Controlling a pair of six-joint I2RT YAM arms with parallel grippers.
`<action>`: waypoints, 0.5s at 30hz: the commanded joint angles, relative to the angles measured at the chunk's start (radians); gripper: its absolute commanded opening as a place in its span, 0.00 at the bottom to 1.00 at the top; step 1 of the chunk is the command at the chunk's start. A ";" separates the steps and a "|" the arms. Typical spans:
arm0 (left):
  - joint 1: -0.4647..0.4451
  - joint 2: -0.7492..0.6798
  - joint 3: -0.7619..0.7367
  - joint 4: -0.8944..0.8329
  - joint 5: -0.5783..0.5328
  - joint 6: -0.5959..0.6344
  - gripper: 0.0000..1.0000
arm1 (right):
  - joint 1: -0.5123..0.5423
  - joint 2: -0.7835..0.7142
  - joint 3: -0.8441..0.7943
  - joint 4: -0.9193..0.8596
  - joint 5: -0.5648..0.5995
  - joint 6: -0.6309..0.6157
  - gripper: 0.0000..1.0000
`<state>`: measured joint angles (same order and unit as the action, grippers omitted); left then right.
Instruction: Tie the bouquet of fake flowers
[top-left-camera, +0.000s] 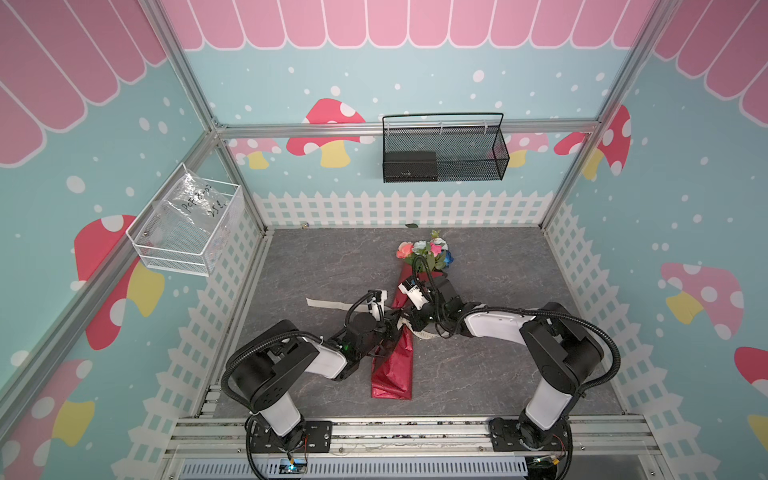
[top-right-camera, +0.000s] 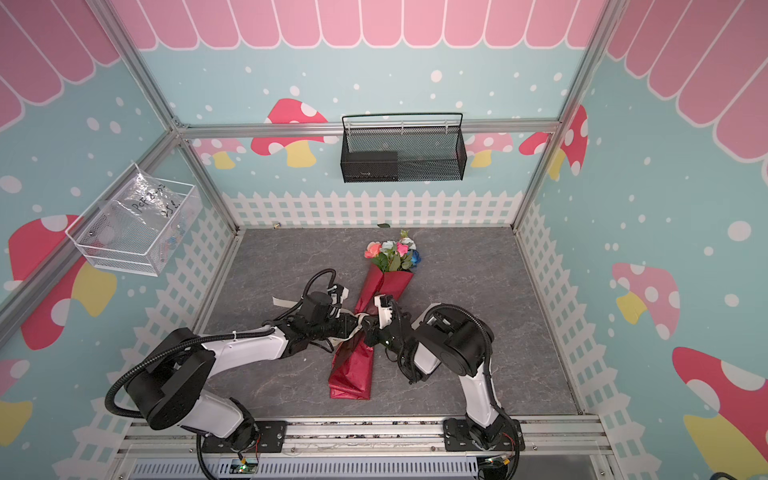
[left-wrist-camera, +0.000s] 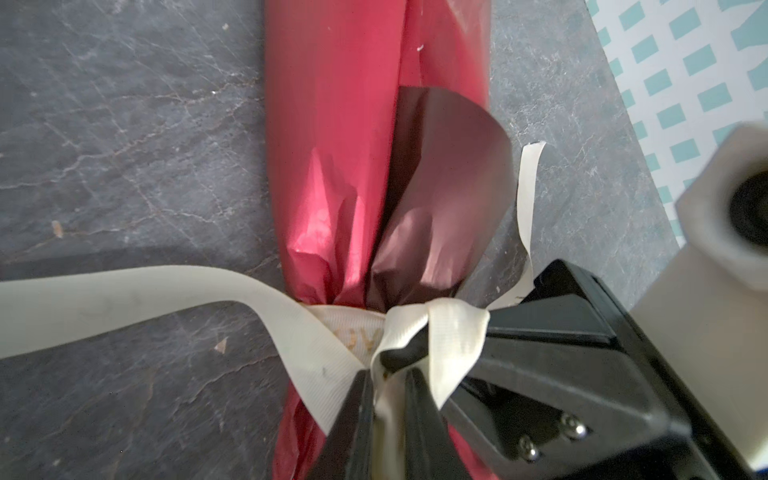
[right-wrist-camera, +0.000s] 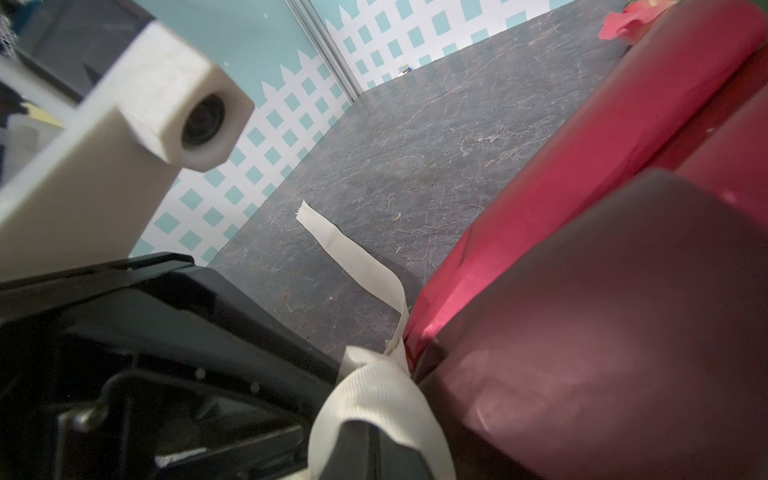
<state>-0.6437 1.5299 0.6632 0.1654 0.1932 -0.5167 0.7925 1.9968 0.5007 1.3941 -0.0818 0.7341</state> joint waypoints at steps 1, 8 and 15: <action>0.004 0.009 0.026 0.039 -0.033 -0.011 0.16 | 0.008 0.022 0.013 0.016 -0.028 -0.002 0.00; 0.014 0.009 0.027 0.057 -0.032 -0.011 0.11 | 0.008 0.028 0.017 0.017 -0.035 -0.003 0.00; 0.015 0.008 0.014 0.086 -0.032 -0.030 0.00 | 0.008 -0.012 -0.011 0.011 -0.029 -0.011 0.04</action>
<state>-0.6342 1.5307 0.6647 0.2035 0.1757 -0.5236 0.7925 2.0022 0.5041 1.3945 -0.0875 0.7338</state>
